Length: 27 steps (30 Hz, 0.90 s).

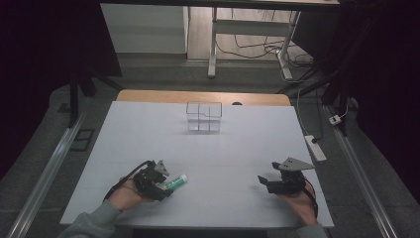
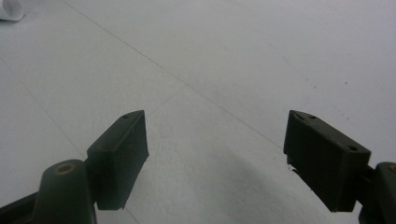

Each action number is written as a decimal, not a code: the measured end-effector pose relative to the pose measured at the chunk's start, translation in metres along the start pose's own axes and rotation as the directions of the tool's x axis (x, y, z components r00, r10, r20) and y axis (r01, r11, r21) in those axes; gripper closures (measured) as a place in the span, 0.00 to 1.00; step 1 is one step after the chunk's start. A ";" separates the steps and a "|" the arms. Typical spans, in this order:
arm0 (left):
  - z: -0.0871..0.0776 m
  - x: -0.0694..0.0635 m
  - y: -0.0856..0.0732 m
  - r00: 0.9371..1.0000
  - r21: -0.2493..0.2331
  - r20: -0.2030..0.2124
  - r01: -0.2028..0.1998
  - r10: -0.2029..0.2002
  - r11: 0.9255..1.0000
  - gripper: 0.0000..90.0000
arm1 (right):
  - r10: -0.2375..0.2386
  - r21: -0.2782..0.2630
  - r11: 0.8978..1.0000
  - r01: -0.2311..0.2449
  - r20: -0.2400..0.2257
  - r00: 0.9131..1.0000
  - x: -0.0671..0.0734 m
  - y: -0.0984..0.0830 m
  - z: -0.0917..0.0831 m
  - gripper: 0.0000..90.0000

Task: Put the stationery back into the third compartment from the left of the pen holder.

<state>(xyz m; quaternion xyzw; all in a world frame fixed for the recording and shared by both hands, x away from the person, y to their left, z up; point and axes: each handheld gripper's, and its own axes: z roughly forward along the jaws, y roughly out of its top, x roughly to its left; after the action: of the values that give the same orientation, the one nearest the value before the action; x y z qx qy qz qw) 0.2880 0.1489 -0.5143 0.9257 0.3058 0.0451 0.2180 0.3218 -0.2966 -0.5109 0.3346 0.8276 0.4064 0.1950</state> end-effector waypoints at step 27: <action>-0.017 0.017 -0.005 0.999 -0.108 0.038 0.016 -0.012 0.994 0.72 | -0.004 -0.006 1.000 0.004 0.000 1.000 0.001 0.000 0.000 0.23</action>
<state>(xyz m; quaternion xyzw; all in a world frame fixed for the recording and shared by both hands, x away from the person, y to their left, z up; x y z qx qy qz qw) 0.2952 0.1686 -0.5019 0.9110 0.3055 0.0428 0.2738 0.3213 -0.2962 -0.5106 0.3324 0.8271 0.4082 0.1969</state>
